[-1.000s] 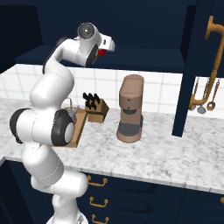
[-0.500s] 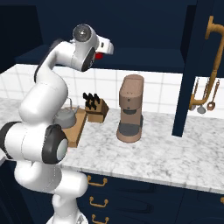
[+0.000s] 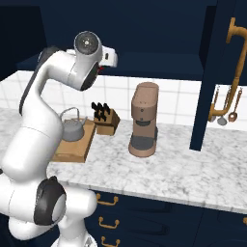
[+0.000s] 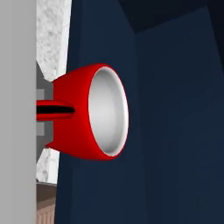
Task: Pick the kettle from the counter and place it on the tray. Then pick the mug from the cabinet and place it on the tray. Then close the cabinet doors.
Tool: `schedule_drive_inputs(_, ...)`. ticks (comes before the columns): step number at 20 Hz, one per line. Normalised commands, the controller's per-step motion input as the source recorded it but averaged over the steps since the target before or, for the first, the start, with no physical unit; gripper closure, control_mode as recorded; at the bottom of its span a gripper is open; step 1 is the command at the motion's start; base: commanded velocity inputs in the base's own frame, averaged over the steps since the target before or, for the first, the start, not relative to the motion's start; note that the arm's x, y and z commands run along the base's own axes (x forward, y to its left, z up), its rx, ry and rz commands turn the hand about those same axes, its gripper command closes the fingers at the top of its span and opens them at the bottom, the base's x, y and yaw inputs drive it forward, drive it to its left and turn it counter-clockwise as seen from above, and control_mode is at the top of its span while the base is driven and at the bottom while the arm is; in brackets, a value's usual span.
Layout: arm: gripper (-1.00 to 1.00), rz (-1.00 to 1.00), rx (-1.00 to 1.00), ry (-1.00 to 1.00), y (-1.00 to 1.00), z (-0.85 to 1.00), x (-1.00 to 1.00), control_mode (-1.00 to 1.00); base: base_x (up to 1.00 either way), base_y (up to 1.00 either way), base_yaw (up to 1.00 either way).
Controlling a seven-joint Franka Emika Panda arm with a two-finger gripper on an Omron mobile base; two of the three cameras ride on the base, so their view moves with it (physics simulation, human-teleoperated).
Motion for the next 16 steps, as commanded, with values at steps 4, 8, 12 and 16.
schedule_drive_inputs(4, 1.0, 0.32, 0.0, 0.02, 0.09, -0.06, -1.0, -1.0, 0.0, 0.0, 0.0)
schedule_drive_inputs(8, 1.0, 0.26, 0.0, 0.0, 0.16, -0.15, -1.0, -1.0, 0.0, 0.0, 0.0)
schedule_drive_inputs(12, 1.0, 0.2, -0.01, 0.0, 0.31, -0.33, -0.96, -1.0, 0.0, 0.0, 0.0)
schedule_drive_inputs(16, 1.0, 0.15, -0.06, 0.0, 0.49, -0.57, -0.78, -1.0, 0.0, 0.0, 0.0)
